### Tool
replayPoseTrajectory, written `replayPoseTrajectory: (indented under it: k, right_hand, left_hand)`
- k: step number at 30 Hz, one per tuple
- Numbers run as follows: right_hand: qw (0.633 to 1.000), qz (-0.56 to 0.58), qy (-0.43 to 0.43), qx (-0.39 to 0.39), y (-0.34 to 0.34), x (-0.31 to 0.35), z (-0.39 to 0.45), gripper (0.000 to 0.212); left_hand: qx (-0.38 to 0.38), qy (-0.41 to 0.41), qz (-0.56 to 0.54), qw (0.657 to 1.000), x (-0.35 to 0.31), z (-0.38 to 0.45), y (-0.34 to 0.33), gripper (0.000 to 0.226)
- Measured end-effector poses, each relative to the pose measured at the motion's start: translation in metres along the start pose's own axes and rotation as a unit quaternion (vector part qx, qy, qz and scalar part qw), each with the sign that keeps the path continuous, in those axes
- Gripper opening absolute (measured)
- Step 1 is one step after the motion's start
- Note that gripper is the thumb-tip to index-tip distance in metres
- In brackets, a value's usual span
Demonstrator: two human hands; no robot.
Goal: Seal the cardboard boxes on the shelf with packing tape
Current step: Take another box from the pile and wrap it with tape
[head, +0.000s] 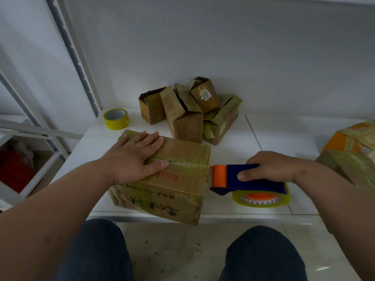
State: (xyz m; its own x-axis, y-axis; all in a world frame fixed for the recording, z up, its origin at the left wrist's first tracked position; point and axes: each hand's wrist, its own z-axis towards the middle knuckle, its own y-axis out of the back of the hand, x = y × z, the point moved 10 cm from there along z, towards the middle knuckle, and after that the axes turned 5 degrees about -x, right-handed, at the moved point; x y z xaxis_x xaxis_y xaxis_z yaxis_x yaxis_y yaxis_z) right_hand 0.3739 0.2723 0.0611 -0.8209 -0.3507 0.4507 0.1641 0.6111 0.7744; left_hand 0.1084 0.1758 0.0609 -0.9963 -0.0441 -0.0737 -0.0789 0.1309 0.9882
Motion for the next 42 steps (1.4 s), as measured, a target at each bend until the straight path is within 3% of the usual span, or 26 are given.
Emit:
replayPoseTrajectory:
  k: [6,16,19,22,28,32,35,37,39,42]
  right_hand:
    - [0.996,-0.072,-0.050,0.011,0.018,0.022,0.010,0.041]
    - [0.975,0.135,-0.163,0.064,-0.010,-0.007,0.009,0.030]
    - [0.966,0.120,-0.213,0.087,-0.021,-0.018,0.005,0.031]
    - [0.978,0.024,-0.207,0.015,-0.010,-0.032,0.010,0.036]
    - [0.957,0.137,-0.142,-0.210,0.049,-0.036,-0.025,0.048]
    - [0.935,0.125,-0.031,-0.331,0.076,-0.008,-0.069,0.037]
    - [0.913,0.185,0.060,-0.357,0.079,0.018,-0.100,0.019]
    - [0.909,0.209,0.107,-0.344,0.072,0.035,-0.111,0.018]
    - [0.910,0.212,0.136,-0.330,0.064,0.050,-0.117,0.027]
    - [0.912,0.204,0.161,-0.317,0.052,0.067,-0.120,0.048]
  left_hand:
    - [-0.001,0.005,-0.004,1.000,-0.001,0.000,0.001,0.102]
    - [-0.002,0.009,0.006,1.000,-0.003,-0.003,0.002,0.103]
    - [0.000,0.009,0.007,1.000,-0.003,-0.003,0.002,0.103]
    - [0.003,0.008,0.010,1.000,-0.003,-0.005,0.002,0.102]
    - [0.017,0.058,-0.003,0.998,-0.005,-0.006,0.003,0.091]
    - [-0.017,0.120,-0.020,0.992,-0.008,0.001,0.003,0.085]
    - [-0.114,0.122,-0.058,0.984,-0.014,-0.001,0.021,0.079]
    - [-0.213,0.135,-0.169,0.953,-0.013,-0.013,0.045,0.069]
    - [-0.260,0.150,-0.338,0.892,-0.014,-0.030,0.063,0.054]
    - [-0.182,0.118,-0.606,0.766,-0.047,-0.043,0.065,0.041]
